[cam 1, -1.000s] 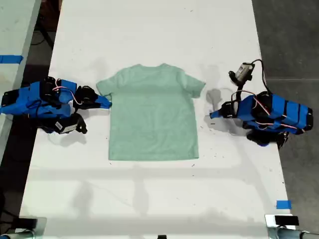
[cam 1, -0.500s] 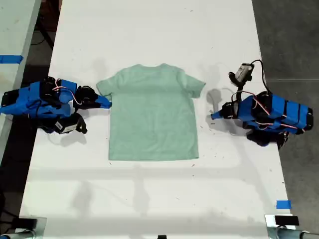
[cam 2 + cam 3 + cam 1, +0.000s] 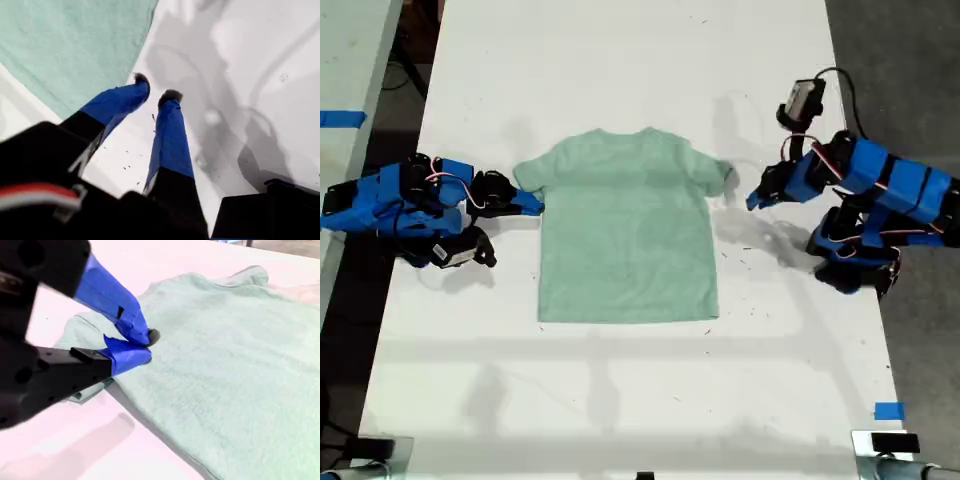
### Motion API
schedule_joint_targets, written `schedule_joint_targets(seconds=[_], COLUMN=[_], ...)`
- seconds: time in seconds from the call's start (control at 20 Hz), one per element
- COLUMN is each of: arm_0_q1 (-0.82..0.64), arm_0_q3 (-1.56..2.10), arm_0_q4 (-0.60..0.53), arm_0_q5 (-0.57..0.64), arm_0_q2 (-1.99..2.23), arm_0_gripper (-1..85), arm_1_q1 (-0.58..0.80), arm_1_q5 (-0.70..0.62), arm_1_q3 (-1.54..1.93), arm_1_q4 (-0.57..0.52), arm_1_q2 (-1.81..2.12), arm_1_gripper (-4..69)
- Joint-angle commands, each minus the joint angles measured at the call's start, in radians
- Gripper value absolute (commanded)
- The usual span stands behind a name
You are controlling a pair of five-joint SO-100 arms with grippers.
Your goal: Fold t shirt
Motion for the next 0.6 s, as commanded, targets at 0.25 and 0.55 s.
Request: schedule_joint_targets(seconds=[0.25, 0.55], arm_0_q1=[0.023, 0.026], arm_0_q3=[0.015, 0.015], arm_0_q4=[-0.005, -0.005], arm_0_q5=[0.005, 0.005], arm_0_q2=[0.005, 0.005], arm_0_gripper=[0.3, 0.4], arm_1_q1=[0.268, 0.302], arm_1_q5=[-0.163, -0.153], arm_1_q3=[-0.365, -0.291], arm_1_q4=[-0.12, -0.445], arm_1_q2=[-0.494, -0.721], arm_1_gripper=[28.4, 26.2])
